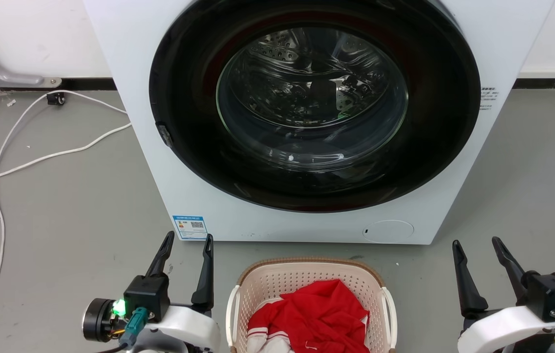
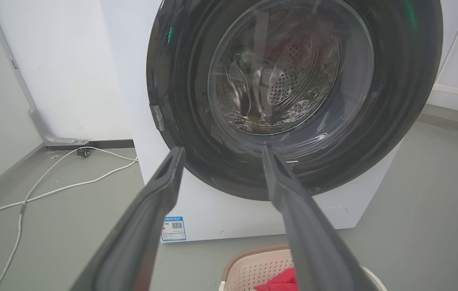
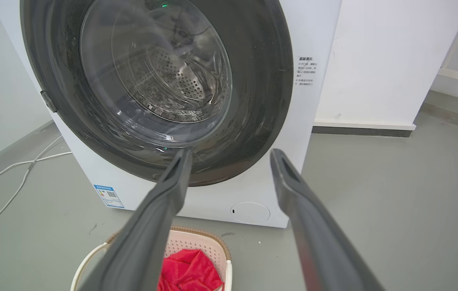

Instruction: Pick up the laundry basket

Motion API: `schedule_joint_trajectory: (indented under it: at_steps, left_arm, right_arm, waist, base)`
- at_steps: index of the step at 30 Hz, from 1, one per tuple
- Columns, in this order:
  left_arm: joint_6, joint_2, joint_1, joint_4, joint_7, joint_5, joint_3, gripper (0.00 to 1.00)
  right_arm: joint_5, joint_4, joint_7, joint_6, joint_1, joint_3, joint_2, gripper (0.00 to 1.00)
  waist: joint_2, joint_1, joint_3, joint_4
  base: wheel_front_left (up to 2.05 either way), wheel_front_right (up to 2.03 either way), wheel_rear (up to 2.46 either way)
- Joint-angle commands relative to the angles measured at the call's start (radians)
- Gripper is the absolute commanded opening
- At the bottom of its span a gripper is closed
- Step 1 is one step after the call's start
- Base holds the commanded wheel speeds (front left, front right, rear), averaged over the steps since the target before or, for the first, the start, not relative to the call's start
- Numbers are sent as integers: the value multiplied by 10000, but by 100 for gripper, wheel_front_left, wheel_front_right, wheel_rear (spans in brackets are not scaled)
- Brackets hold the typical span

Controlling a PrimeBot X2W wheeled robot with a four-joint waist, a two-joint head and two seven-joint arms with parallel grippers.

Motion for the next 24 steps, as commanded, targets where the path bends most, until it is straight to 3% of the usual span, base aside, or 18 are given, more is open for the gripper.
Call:
schedule_joint_trajectory:
  at_steps: [1,24]
  left_arm:
    - [40,2,108,-3,-56,153,-37,100]
    - [26,-78,52,362,-156,286,-29,100]
  right_arm:
    - [-92,-85,-63,-3,130,-18,39,100]
    - [227,227,-310,-5,38,-149,42,100]
  waist:
    - [0,0,1,1]
    - [0,0,-41,15]
  base:
    - [0,0,0]
    - [0,0,0]
